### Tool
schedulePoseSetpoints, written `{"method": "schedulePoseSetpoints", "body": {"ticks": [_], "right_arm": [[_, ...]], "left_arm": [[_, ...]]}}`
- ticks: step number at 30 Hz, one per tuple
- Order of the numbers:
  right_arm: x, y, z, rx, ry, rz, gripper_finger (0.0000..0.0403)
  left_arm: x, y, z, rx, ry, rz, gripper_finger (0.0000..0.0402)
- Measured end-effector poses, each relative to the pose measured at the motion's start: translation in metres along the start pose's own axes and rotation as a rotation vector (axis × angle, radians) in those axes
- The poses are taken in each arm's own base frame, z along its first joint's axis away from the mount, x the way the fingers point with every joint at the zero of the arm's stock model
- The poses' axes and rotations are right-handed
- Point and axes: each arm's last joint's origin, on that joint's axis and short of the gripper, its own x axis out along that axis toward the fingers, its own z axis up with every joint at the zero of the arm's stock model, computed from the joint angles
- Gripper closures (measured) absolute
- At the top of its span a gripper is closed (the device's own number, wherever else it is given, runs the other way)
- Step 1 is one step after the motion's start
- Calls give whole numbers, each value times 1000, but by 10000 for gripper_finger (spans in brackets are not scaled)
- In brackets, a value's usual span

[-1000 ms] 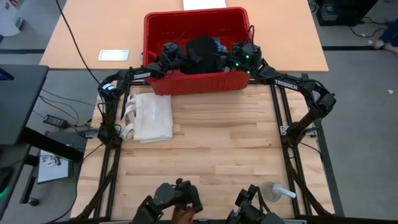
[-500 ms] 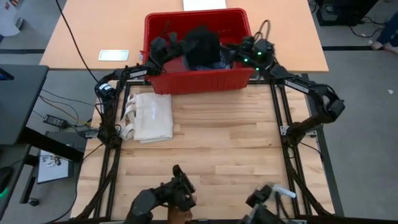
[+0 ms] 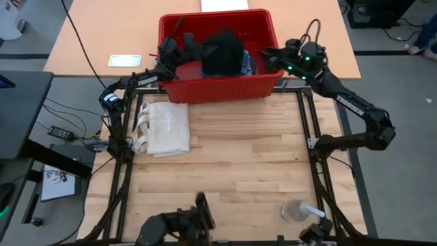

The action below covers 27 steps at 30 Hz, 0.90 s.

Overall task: Fold laundry
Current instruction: Remove the black shorts from the red laundry bin

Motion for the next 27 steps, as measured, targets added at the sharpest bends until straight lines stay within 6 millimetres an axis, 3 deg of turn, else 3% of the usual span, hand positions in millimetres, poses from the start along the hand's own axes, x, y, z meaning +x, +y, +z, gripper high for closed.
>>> {"method": "schedulePoseSetpoints", "body": {"ticks": [8, 12, 17, 23, 27], "right_arm": [[-57, 5, 21, 10, -42, 12, 133], [-89, 9, 27, -5, -68, -10, 133], [-113, 12, 25, -20, -29, 16, 133], [-121, 14, 22, -27, -4, 34, 133], [-123, 15, 23, -30, -16, 39, 133]], "left_arm": [[64, -68, -47, -136, 295, -221, 369], [87, -96, -69, -191, 393, -200, 369], [103, -117, -114, -248, 555, -155, 369], [109, -124, -178, -234, 672, -128, 369], [113, -95, -214, -267, 707, -61, 369]]}}
